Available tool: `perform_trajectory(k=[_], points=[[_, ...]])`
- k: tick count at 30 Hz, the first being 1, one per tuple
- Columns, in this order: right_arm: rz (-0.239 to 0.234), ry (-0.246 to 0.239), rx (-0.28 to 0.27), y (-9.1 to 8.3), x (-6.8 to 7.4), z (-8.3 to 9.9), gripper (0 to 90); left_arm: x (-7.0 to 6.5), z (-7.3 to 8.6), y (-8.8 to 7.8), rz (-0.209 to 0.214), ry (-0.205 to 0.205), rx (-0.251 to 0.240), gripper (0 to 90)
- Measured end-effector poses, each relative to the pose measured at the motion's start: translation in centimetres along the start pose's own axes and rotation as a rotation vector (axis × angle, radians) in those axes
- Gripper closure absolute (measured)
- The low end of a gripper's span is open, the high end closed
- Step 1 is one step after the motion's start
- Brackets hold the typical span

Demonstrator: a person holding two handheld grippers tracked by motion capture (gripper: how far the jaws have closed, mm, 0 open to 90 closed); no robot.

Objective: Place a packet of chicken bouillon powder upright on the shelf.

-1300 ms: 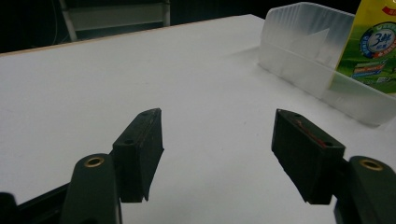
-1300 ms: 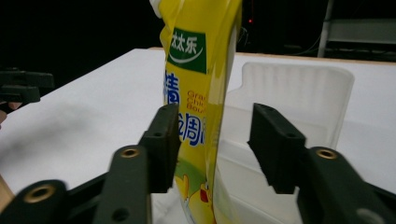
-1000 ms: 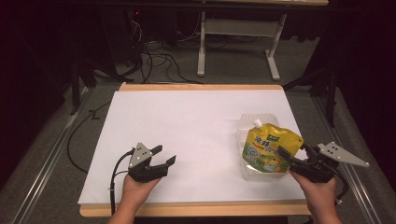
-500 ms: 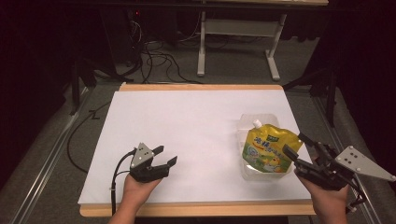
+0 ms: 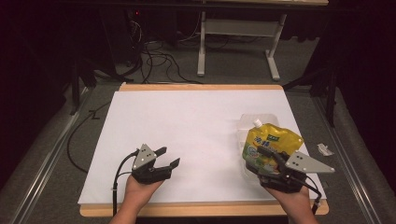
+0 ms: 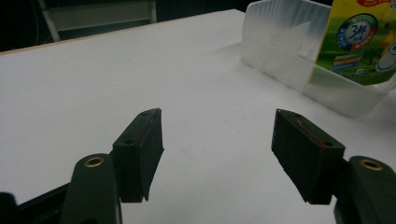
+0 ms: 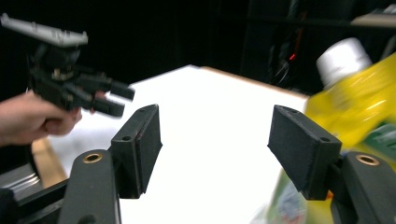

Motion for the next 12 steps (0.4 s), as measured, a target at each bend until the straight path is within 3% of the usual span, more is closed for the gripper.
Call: perform_trajectory(k=[6,12], points=[[-0.053,0.034,0.08,2.2,-0.2,1.9,32.7,-0.5,0.0,0.3,0.017,0.017,0.009,34.2],[-0.052,0.046,0.068,2.0,-0.3,1.9,30.7,-0.4,0.0,0.2,0.017,0.013,0.008,34.0]])
Point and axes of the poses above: each handheld gripper's, and its own axes: y roughly forward along the jaws, z roughly out of its underside, x roughly to its left, the point moved 5 cm from there along y, roughly forward along the jaws, and after that the axes turned 5 degrees about x, right-handed, at the moved point
